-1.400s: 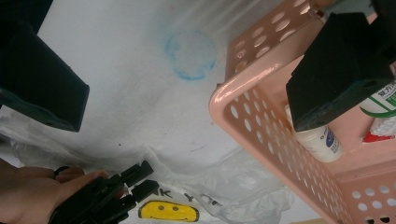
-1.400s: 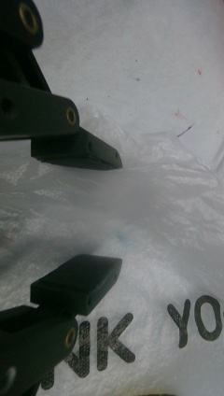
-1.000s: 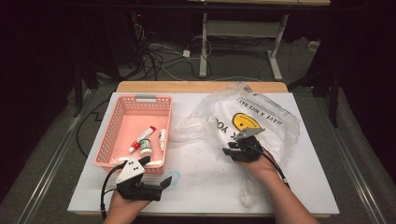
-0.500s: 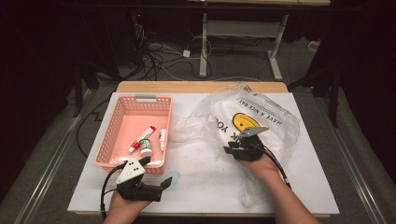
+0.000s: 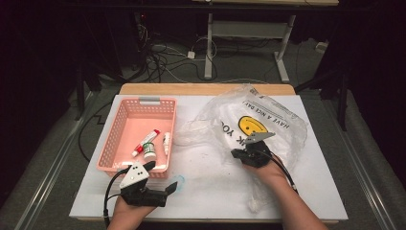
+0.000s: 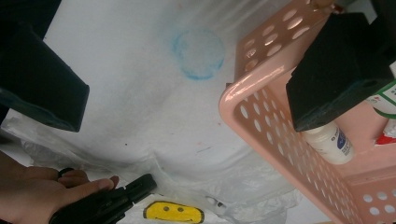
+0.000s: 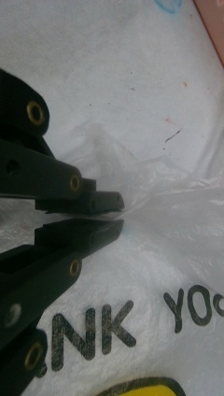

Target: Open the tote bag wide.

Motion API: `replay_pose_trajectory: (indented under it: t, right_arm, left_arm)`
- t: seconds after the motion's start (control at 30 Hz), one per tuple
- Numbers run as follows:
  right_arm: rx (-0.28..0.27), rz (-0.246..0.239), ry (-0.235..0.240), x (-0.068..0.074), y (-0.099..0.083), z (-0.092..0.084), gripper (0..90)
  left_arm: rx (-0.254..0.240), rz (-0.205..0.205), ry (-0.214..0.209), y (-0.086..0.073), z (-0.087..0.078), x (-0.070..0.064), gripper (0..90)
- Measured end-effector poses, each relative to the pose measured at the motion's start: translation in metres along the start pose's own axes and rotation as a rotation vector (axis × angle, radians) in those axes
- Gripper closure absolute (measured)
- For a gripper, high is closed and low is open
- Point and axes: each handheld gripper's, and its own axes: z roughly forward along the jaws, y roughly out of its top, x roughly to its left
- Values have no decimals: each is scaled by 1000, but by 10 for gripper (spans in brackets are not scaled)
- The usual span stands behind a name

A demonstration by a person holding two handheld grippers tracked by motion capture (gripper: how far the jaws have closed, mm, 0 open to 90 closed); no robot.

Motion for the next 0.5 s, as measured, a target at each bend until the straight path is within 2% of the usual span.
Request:
replay_pose_trajectory:
  t: [0.33, 0.5]
  right_arm:
    - [-78, 16, -24, -6, 0, -15, 900]
    - [-136, 32, -37, -8, 1, -22, 900]
  left_arm:
    - [-2, 11, 2, 0, -1, -1, 0]
    - [-3, 1, 1, -1, -1, 1, 0]
